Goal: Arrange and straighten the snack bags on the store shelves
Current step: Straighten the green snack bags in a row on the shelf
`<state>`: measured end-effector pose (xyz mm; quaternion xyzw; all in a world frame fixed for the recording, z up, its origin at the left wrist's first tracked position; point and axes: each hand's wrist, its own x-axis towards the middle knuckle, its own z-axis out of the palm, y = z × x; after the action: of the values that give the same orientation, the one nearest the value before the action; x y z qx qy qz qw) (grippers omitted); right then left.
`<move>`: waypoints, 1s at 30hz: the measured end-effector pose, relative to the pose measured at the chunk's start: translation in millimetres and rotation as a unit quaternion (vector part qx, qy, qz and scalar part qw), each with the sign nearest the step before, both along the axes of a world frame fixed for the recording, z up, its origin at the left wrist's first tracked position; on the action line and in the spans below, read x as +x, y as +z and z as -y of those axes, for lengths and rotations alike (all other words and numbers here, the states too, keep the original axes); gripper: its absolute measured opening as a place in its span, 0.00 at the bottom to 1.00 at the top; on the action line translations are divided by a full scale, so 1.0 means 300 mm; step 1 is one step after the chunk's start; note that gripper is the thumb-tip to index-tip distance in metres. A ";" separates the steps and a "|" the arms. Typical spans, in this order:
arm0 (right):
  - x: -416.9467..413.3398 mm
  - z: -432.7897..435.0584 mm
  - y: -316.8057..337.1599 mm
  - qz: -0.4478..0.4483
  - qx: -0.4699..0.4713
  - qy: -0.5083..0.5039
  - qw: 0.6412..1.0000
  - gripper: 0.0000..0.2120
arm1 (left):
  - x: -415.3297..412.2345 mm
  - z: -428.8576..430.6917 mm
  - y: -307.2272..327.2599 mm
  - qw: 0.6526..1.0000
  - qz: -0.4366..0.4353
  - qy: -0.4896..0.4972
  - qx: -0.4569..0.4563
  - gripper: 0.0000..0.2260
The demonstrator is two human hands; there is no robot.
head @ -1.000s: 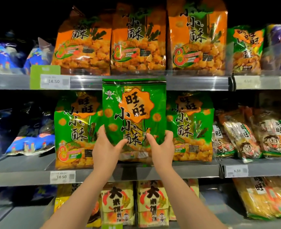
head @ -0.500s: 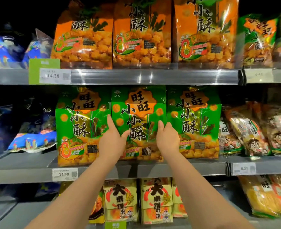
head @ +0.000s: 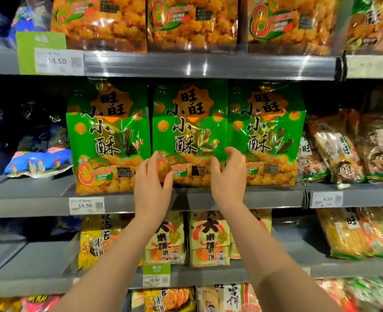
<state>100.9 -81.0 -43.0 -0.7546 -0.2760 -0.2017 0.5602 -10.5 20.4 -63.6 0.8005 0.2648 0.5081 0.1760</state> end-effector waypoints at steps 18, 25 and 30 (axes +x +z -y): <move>-0.268 0.103 -0.334 -0.158 -0.022 0.128 0.979 0.08 | -0.207 0.212 -0.381 0.973 -0.006 0.027 -0.228 0.10; -0.320 0.139 -0.679 -0.190 -0.094 0.141 0.967 0.12 | -0.270 0.194 -0.665 0.963 -0.046 0.059 -0.257 0.12; -0.325 0.107 -1.031 -0.220 -0.142 0.168 0.950 0.14 | -0.286 0.165 -0.963 0.957 -0.085 0.079 -0.266 0.16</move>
<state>3.4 -113.0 -352.2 -0.7947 -0.2938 0.1077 0.5202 -96.2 -29.1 -352.6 0.7412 0.4672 0.3618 0.3186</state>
